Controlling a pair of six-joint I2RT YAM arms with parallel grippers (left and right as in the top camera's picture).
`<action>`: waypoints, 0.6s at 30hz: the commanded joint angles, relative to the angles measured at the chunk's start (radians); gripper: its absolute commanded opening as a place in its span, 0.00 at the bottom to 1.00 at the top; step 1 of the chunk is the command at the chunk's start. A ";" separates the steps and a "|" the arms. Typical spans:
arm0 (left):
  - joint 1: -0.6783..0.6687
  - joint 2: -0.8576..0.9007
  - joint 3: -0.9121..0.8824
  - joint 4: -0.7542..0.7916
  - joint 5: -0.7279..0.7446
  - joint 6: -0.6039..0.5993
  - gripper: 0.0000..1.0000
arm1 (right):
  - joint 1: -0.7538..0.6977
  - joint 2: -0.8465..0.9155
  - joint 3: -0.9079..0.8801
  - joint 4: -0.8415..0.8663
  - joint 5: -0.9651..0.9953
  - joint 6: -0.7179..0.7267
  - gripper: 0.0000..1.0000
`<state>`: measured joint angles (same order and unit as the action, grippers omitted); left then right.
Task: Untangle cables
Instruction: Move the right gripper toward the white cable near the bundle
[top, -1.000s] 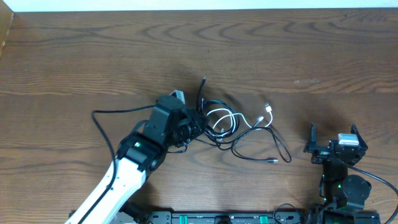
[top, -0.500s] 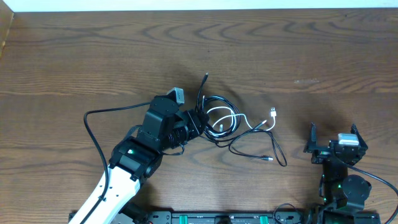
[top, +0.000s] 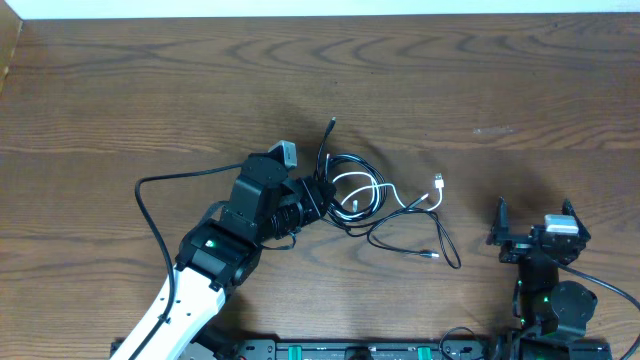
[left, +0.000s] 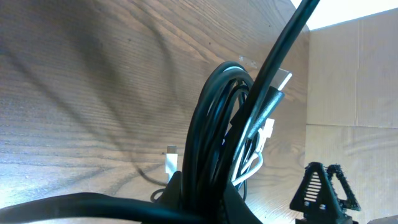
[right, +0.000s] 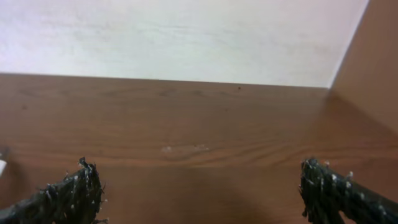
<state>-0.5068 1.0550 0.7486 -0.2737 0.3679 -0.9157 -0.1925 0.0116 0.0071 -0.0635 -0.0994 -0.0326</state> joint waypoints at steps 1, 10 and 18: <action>-0.002 -0.004 0.020 0.002 0.012 0.014 0.08 | -0.004 -0.005 -0.002 -0.003 -0.017 0.256 0.99; -0.002 -0.004 0.020 0.002 0.012 0.014 0.08 | -0.004 -0.005 -0.002 -0.003 -0.026 0.738 0.99; -0.002 -0.004 0.020 -0.008 0.004 0.029 0.08 | -0.004 -0.005 -0.002 0.009 -0.158 0.854 0.99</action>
<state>-0.5068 1.0550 0.7486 -0.2829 0.3676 -0.9108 -0.1925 0.0120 0.0071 -0.0566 -0.1680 0.7177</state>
